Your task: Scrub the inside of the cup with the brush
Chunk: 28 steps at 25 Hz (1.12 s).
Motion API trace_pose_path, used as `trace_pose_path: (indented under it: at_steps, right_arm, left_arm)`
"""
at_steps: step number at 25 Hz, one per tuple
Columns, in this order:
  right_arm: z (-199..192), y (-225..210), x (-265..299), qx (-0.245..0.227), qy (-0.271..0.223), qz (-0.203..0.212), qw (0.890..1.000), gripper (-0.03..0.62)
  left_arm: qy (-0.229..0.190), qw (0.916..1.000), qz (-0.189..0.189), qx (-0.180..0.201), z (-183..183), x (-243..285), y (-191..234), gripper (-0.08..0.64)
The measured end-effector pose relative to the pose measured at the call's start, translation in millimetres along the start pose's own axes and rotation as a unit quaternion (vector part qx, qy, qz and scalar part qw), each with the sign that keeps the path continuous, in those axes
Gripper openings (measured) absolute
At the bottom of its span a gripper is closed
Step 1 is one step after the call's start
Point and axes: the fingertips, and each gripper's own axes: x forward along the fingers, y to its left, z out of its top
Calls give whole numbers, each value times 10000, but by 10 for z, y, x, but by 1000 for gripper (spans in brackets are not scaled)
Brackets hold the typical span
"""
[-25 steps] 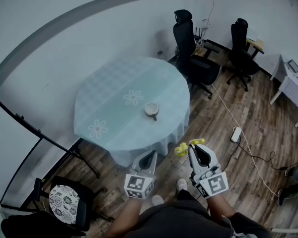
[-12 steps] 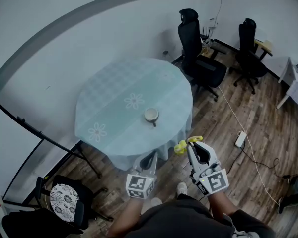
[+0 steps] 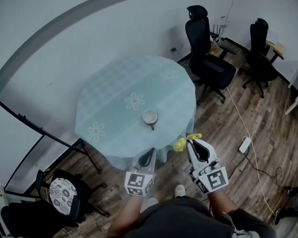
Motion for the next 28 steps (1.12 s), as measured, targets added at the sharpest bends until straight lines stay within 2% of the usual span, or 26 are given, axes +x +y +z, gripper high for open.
trace_pose_path:
  at_steps: [7, 13, 19, 28]
  right_arm:
    - [-122, -572, 48, 140, 27, 117, 9998, 35]
    - [-120, -984, 5, 324, -92, 165, 9993, 35]
    - [-175, -1044, 145, 413, -114, 315, 9986, 35]
    - [-261, -960, 729, 286, -36, 416, 9987, 35]
  left_arm:
    - [15, 9997, 206, 128, 125, 515, -87, 6]
    - [208, 9985, 488, 145, 101, 721, -166, 6]
    - [254, 9976, 644, 89, 101, 802, -80, 6]
    - [201, 9974, 694, -73, 87, 1034, 491, 6]
